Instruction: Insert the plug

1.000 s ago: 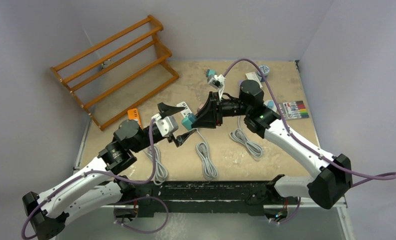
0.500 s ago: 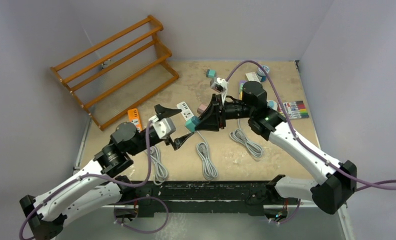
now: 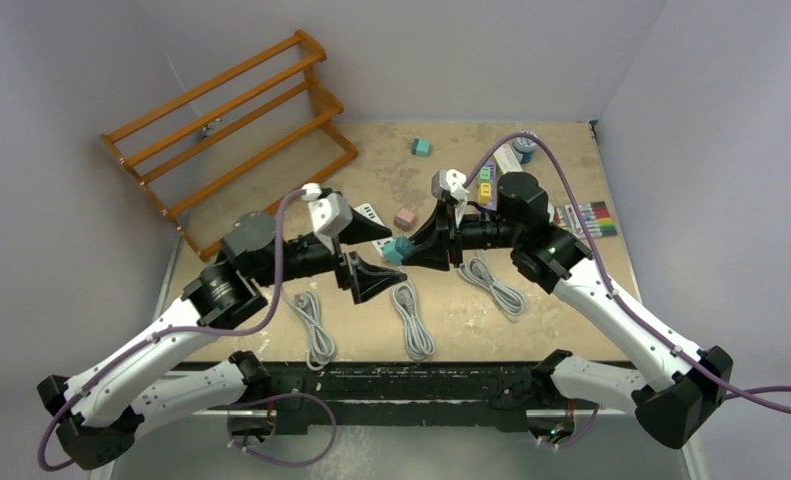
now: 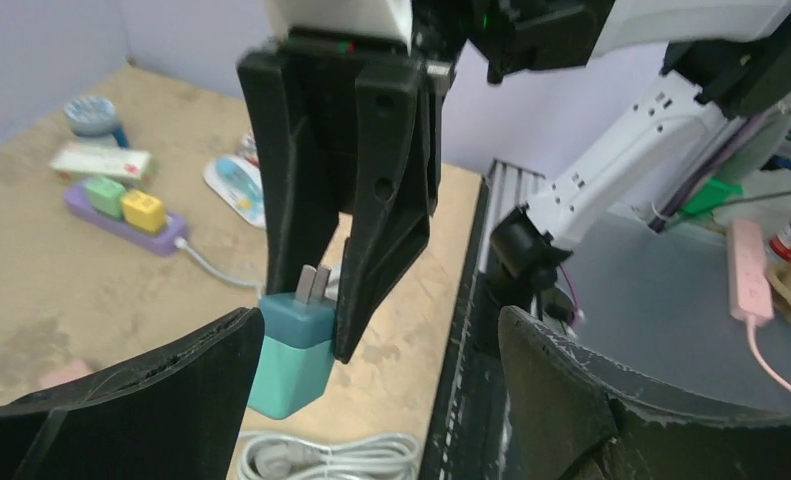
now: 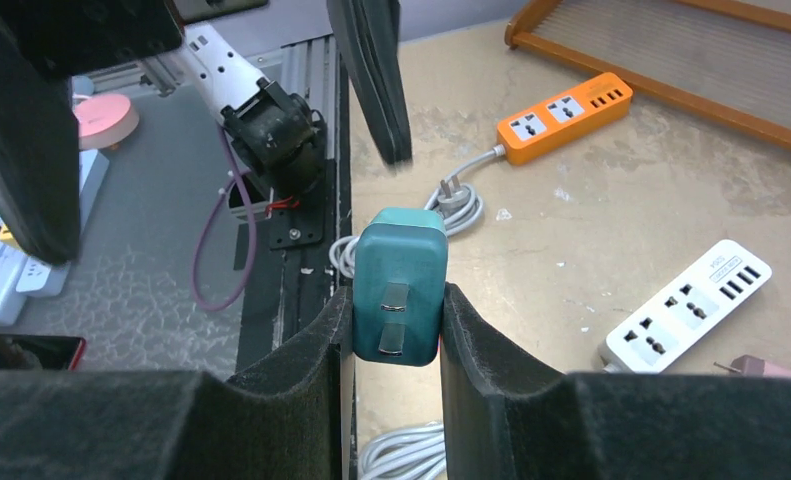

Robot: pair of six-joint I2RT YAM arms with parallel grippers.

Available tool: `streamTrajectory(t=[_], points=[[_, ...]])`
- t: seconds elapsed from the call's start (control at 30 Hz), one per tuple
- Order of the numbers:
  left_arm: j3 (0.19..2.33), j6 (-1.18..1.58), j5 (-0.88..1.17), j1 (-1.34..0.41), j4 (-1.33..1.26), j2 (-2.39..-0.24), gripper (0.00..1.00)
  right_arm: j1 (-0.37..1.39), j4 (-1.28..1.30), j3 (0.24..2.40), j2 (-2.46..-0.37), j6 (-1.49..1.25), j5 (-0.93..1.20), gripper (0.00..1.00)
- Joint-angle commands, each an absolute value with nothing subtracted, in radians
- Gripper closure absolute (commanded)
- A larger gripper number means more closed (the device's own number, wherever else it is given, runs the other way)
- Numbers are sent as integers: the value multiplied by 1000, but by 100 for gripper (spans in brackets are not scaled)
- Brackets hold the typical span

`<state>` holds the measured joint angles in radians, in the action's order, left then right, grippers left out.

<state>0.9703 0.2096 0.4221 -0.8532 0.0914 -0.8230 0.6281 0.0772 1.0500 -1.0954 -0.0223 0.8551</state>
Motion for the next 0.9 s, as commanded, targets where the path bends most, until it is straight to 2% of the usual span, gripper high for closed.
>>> streamTrajectory(t=[0.0,0.3,0.63,0.77,0.87], points=[[1040,249,559,-857,218,-882,15,628,58,1055,-1065,30,897,100],[1050,230,542,-856,225,-838,19,628,79,1074,-1047,22,1029,100],[1080,200,555,-856,272,-906,23,629,88,1102,-1017,4,1081,100],[1082,196,598,-855,272,-938,30,628,76,1102,-1013,-3,1076,100],[1093,191,641,-856,272,-957,43,629,71,1101,-1014,-3,1077,100]])
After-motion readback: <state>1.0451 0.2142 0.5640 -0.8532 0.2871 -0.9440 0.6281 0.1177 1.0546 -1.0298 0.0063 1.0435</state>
